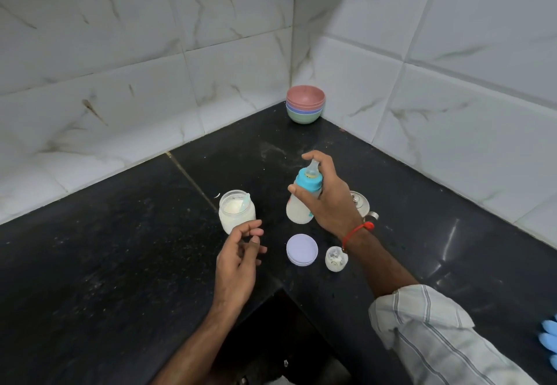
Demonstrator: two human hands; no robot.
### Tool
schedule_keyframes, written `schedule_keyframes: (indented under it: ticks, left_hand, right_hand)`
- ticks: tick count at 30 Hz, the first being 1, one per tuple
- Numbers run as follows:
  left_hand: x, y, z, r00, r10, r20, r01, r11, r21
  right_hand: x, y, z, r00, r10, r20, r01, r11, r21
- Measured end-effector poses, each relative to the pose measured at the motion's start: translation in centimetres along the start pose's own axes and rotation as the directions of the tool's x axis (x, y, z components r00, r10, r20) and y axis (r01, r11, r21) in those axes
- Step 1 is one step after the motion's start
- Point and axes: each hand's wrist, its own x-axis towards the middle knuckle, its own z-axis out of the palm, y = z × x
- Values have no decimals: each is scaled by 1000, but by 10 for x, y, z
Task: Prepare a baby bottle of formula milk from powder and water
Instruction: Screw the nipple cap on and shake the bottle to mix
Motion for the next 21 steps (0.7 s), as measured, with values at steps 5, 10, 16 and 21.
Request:
schedule_keyframes:
  ticks: [5, 10, 16, 21]
  left_hand:
    - [3, -5, -10, 999, -21, -36, 21, 1000, -4]
    - [7, -10, -21, 996, -38, -83, 36, 999, -18]
    - [14, -12, -29, 991, -44, -126, 42, 999, -22]
    - [26, -16, -30, 986, -51, -156, 49, 999, -21]
  right_hand:
    - [21, 15, 16, 997, 50, 50, -48, 998, -36]
    - [48, 38, 31, 976, 196, 90, -194, 981, -30]
    - [66, 68, 49, 942, 299, 152, -284, 952, -114]
    - [75, 84, 58, 936, 317, 150, -306, 947, -93]
